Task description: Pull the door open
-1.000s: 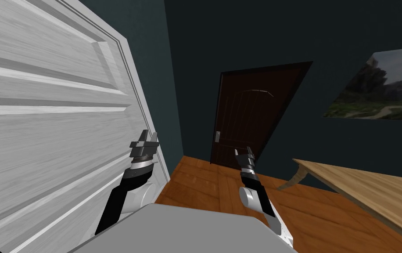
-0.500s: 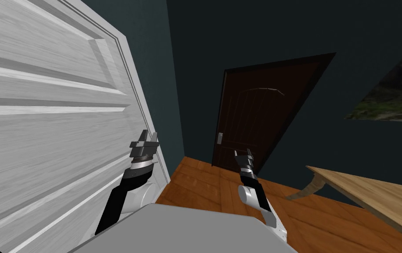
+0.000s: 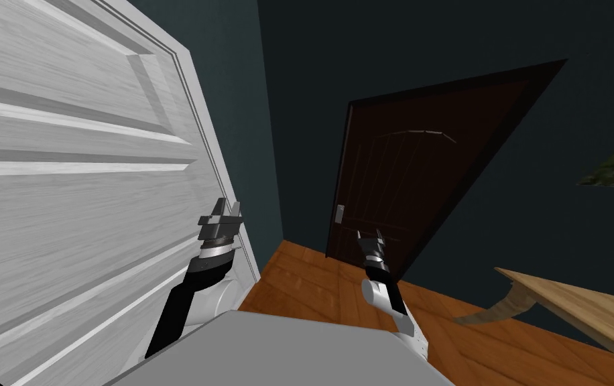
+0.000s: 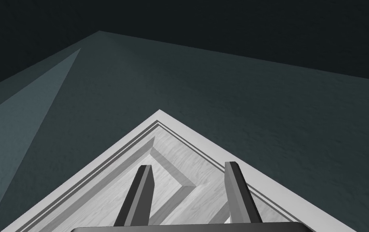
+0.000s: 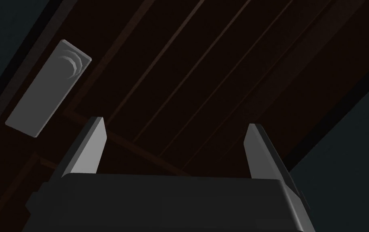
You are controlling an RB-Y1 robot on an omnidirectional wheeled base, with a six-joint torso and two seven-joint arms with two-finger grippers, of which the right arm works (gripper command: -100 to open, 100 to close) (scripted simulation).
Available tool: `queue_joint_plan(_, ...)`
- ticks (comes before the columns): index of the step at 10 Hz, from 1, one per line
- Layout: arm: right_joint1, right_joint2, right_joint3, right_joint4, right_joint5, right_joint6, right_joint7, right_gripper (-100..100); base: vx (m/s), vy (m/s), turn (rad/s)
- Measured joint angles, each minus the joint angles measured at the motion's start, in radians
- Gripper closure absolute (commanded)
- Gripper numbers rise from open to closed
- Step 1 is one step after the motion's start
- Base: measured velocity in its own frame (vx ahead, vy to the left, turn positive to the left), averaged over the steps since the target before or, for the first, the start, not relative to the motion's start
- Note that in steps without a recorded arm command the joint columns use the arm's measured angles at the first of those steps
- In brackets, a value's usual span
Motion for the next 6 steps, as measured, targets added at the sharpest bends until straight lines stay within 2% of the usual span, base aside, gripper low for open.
queue_joint_plan(4,-0.039,0.011,-0.023,0.065,-0.044,0.023,-0.069,-100,0.089,-0.027,0.077)
queue_joint_plan(6,-0.059,0.014,-0.032,0.107,-0.066,0.025,-0.105,-100,0.099,-0.029,0.082)
